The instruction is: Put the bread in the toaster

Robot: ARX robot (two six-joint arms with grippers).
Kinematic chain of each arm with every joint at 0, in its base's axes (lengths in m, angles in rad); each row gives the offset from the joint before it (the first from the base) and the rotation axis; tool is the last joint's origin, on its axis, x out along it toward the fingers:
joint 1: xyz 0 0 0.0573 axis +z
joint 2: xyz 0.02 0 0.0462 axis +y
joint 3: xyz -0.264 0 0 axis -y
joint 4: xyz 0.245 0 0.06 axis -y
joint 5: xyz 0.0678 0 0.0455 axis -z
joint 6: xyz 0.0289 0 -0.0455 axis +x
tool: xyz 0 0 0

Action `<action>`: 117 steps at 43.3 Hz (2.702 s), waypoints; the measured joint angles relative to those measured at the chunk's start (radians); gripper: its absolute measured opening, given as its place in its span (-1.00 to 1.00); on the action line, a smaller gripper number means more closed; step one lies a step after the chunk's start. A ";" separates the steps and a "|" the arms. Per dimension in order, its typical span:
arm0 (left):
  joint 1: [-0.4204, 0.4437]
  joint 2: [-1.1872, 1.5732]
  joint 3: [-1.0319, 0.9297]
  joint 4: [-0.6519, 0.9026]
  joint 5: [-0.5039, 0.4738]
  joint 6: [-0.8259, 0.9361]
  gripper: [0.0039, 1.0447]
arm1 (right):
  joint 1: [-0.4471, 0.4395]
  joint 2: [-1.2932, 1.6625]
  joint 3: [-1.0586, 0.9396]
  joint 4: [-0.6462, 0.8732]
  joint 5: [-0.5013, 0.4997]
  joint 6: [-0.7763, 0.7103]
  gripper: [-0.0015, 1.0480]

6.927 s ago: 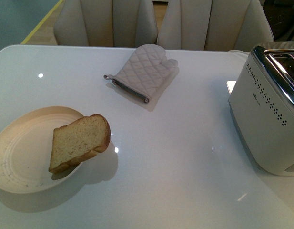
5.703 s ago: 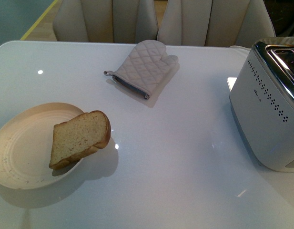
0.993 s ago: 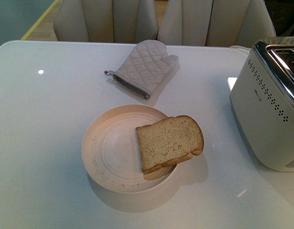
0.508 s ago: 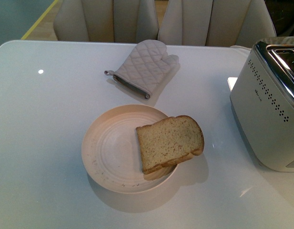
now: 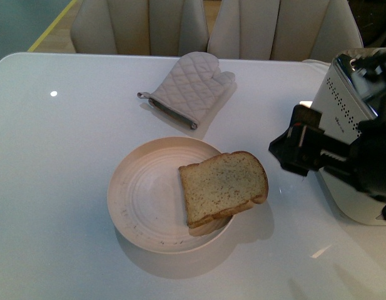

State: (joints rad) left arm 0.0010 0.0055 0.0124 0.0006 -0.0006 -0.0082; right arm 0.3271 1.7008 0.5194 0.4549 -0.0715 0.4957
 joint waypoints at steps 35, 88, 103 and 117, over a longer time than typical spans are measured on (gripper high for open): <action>0.000 0.000 0.000 0.000 0.000 0.000 0.87 | 0.005 0.528 0.265 0.131 -0.172 0.245 0.18; 0.000 0.000 0.000 0.000 0.000 0.000 0.87 | -0.313 -0.286 0.480 -0.394 0.145 -0.654 -0.94; 0.000 0.000 0.000 0.000 0.000 0.000 0.87 | -0.316 -0.288 0.425 -0.462 0.159 -0.669 -0.94; 0.000 0.000 0.000 0.000 0.000 0.000 0.87 | -0.310 -0.275 0.345 -0.433 0.188 -0.640 -0.94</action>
State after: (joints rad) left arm 0.0010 0.0055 0.0124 0.0006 -0.0006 -0.0082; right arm 0.0170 1.4261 0.8646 0.0223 0.1169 -0.1444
